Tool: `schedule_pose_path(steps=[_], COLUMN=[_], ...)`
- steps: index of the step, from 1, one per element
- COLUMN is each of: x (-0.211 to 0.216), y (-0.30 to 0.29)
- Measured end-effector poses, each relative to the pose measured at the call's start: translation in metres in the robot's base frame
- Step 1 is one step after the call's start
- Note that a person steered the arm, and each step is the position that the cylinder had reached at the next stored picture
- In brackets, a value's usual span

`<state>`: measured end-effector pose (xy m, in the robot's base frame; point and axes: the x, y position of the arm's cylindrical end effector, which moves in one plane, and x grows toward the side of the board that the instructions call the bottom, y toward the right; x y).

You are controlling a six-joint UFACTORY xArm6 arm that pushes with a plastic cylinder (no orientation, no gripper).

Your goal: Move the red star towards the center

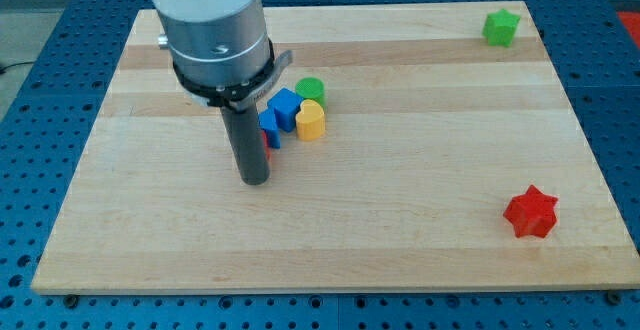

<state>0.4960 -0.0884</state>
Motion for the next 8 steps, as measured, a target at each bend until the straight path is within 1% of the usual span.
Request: schedule_pose_path(steps=[1,2,3,4,5,6,8], x=[0.001,0.022,-0.013,-0.024,0.023,0.082,0.086], y=[0.012,0.112,0.225,0.321,0.374,0.351,0.242])
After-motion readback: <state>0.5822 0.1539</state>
